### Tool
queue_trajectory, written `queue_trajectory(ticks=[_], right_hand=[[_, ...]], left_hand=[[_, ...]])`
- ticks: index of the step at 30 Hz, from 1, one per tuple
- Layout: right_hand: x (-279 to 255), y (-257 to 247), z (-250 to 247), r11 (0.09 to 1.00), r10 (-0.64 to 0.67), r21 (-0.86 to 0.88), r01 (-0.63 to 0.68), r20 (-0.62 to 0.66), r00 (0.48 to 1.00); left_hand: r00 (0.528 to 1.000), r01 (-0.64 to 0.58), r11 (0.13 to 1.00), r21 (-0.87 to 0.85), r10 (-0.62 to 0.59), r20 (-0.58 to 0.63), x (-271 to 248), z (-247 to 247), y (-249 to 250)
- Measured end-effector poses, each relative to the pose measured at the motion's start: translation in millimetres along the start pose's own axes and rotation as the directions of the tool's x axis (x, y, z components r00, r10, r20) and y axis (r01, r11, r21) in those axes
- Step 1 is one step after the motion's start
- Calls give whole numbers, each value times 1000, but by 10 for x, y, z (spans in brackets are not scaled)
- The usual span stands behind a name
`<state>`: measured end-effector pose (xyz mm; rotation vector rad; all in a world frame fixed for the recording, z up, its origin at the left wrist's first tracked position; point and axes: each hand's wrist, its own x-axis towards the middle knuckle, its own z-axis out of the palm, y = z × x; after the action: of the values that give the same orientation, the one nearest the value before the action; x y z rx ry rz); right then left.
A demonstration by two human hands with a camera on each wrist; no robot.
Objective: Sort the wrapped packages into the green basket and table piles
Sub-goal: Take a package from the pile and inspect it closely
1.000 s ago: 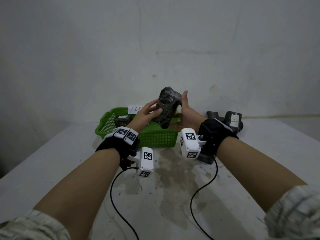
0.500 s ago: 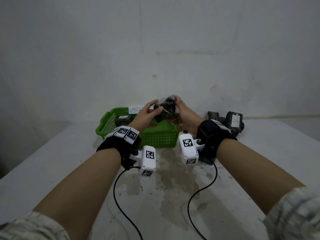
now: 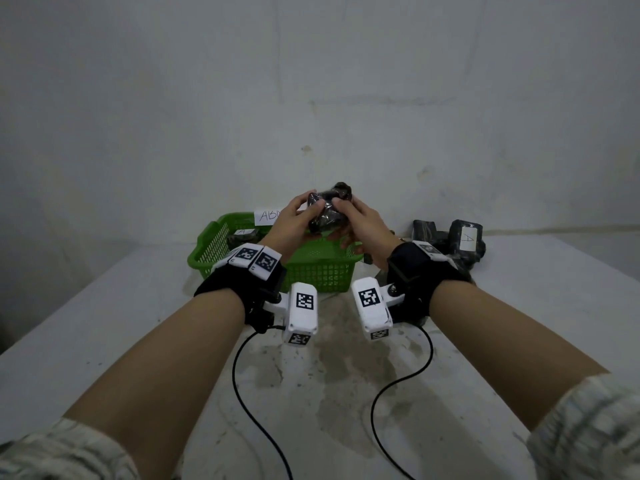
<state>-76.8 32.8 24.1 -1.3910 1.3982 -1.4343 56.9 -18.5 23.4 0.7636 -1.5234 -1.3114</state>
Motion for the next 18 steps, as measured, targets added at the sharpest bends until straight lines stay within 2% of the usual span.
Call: queue_trajectory(ticks=[5, 11, 14, 18], right_hand=[[-15, -25, 1, 1000, -24, -3, 24, -37, 999], [-16, -15, 19, 996, 10, -84, -6, 47, 999], [-14, 0, 20, 995, 2, -98, 5, 78, 997], [27, 13, -13, 998, -36, -45, 34, -54, 998]], left_hand=[[1000, 3, 1000, 6, -3, -2, -11, 19, -13], [995, -4, 998, 62, 10, -101, 50, 9, -26], [994, -7, 998, 58, 13, -110, 33, 10, -22], [999, 29, 1000, 10, -29, -17, -17, 12, 24]])
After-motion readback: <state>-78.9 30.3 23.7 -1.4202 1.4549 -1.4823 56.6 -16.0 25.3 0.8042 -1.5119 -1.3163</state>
